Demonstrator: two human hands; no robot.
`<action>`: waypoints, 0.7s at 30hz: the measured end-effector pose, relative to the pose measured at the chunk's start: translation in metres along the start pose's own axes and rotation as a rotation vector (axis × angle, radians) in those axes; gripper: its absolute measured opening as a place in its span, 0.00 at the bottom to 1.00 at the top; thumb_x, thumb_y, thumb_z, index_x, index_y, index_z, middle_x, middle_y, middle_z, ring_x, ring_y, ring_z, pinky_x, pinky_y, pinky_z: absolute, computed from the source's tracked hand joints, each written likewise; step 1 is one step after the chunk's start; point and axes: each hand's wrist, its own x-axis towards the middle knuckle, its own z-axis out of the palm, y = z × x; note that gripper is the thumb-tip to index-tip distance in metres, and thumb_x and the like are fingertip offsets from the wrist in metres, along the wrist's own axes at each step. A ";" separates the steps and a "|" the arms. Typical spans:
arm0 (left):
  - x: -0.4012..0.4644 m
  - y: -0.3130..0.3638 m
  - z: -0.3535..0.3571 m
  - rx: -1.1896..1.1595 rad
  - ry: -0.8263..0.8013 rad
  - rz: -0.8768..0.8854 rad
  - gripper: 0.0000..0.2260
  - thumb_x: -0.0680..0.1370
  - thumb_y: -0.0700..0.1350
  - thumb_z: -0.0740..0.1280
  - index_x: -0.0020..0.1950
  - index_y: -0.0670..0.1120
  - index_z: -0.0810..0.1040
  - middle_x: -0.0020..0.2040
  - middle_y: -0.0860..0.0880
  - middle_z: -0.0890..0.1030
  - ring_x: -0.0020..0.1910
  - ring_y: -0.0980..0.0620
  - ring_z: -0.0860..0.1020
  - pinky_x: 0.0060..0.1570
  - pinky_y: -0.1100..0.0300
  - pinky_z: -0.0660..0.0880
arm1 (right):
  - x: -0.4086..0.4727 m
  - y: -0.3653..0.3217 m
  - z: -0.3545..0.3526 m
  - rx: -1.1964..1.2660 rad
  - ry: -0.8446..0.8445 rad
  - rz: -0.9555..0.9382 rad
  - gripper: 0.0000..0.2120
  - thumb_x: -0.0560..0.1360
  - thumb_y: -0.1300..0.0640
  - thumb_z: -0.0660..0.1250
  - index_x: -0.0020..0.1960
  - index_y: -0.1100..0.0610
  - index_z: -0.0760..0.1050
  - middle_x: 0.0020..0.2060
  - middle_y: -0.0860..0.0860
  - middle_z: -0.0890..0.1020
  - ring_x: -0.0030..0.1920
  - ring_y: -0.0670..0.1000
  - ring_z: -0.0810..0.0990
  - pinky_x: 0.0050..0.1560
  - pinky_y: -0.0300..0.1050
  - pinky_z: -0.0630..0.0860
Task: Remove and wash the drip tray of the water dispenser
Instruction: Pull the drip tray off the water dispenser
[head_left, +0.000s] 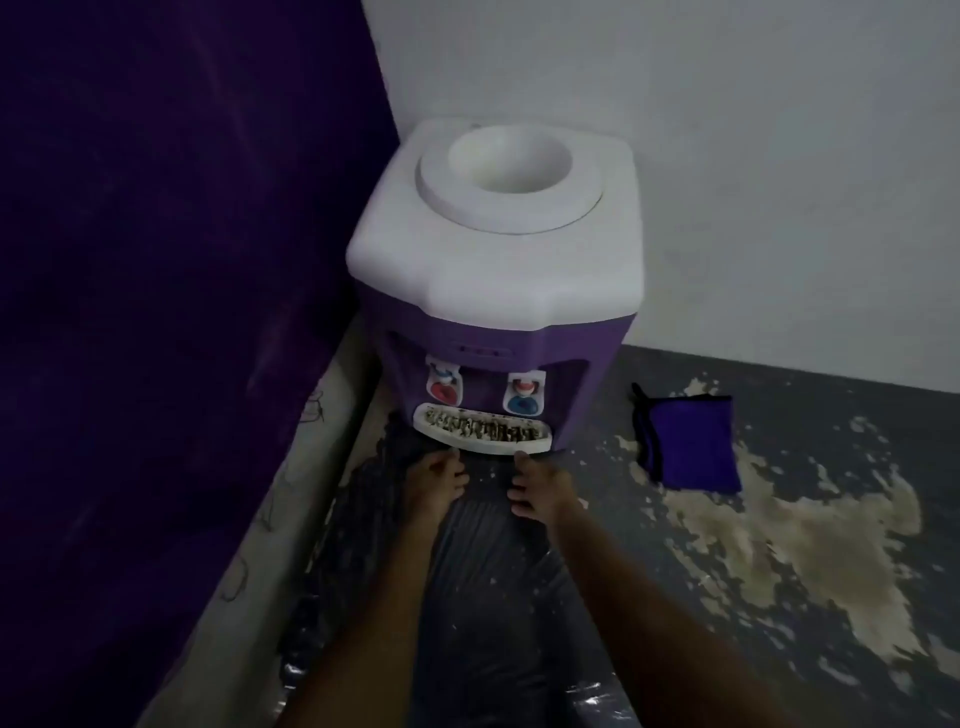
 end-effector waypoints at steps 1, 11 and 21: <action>0.004 0.002 0.000 -0.064 0.020 -0.017 0.15 0.81 0.45 0.64 0.62 0.36 0.75 0.52 0.41 0.79 0.51 0.44 0.81 0.46 0.58 0.79 | 0.005 -0.001 0.001 0.057 -0.039 0.039 0.20 0.84 0.55 0.53 0.75 0.57 0.64 0.67 0.62 0.75 0.68 0.63 0.74 0.59 0.53 0.75; 0.034 0.009 0.004 -0.336 0.019 -0.105 0.21 0.79 0.50 0.67 0.64 0.36 0.74 0.60 0.39 0.79 0.54 0.45 0.81 0.56 0.55 0.77 | 0.024 -0.002 0.010 0.401 0.172 -0.015 0.17 0.79 0.55 0.67 0.64 0.63 0.75 0.46 0.57 0.82 0.55 0.57 0.83 0.47 0.47 0.84; 0.034 0.009 0.001 -0.381 -0.020 -0.116 0.20 0.79 0.45 0.67 0.68 0.37 0.71 0.64 0.39 0.77 0.58 0.43 0.79 0.59 0.54 0.75 | 0.023 -0.006 0.013 0.524 0.234 0.012 0.11 0.76 0.55 0.72 0.51 0.63 0.79 0.43 0.60 0.85 0.45 0.55 0.86 0.32 0.41 0.83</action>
